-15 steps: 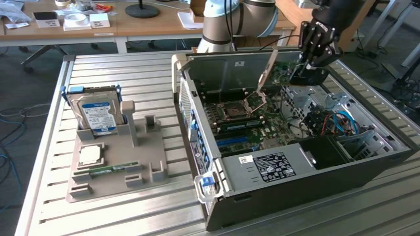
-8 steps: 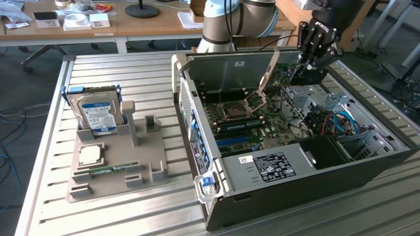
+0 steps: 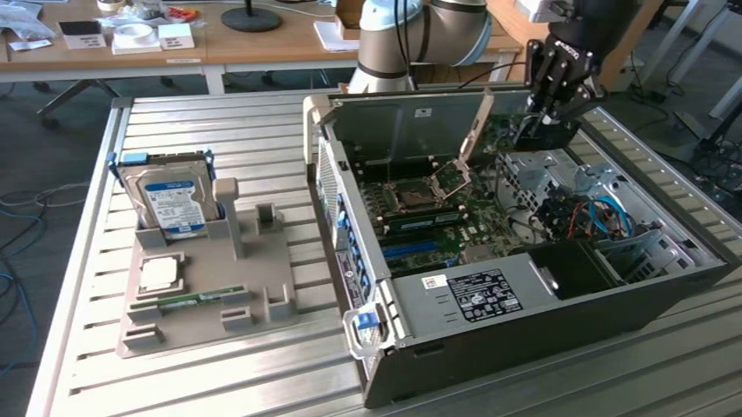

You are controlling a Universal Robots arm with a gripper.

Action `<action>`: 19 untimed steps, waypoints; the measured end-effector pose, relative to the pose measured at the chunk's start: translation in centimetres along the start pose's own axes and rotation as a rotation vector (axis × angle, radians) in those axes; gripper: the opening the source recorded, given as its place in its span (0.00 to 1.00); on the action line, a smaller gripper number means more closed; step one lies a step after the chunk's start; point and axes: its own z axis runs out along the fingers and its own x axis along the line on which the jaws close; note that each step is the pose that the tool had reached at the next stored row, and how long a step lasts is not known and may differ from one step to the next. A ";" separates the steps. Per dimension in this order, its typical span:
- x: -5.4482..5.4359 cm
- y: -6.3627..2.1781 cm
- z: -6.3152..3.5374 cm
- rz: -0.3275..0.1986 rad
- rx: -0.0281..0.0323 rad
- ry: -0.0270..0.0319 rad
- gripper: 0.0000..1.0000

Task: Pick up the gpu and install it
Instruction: 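Insert the gpu into the slot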

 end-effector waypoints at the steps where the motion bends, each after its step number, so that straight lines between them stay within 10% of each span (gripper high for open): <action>1: 0.0 0.11 0.04 0.000 0.0022 -0.0001 0.27; 19: 0.5 4.17 0.45 -0.003 0.0228 -0.0017 0.27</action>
